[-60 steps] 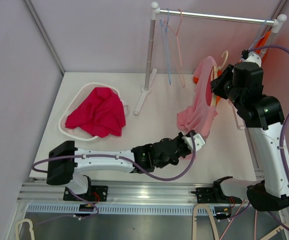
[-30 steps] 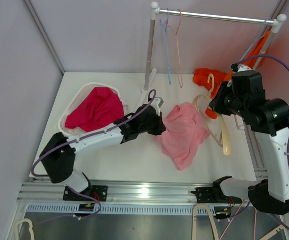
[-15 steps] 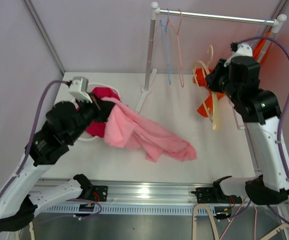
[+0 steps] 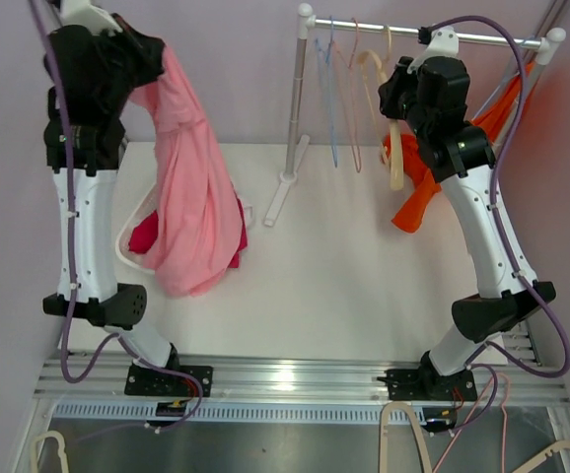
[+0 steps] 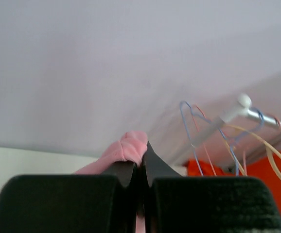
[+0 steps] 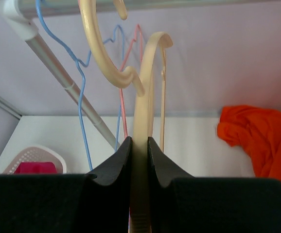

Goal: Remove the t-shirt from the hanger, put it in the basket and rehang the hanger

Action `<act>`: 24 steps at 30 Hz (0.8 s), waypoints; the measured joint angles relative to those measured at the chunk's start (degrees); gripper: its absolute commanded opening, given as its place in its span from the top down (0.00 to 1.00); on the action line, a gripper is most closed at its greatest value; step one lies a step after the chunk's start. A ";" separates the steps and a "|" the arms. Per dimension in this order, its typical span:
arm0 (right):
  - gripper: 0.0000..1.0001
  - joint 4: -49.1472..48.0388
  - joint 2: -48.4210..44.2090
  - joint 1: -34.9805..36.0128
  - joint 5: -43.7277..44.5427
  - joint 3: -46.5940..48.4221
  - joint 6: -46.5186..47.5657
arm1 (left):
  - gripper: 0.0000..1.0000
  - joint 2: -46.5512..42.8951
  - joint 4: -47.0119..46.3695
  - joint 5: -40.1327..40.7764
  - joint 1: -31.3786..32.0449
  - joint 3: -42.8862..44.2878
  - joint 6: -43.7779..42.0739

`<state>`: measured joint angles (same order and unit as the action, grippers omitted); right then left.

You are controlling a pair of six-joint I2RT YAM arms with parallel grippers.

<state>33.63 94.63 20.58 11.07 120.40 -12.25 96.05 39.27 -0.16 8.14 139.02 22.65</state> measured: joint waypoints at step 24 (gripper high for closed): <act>1.00 -6.99 15.76 -2.19 -2.97 13.44 -0.17 | 0.99 -12.02 -14.51 -1.62 -15.10 -65.46 13.90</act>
<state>26.63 110.39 18.39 8.10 133.84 -12.43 84.03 24.75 -1.78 -6.96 73.56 36.56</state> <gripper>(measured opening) 0.171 0.011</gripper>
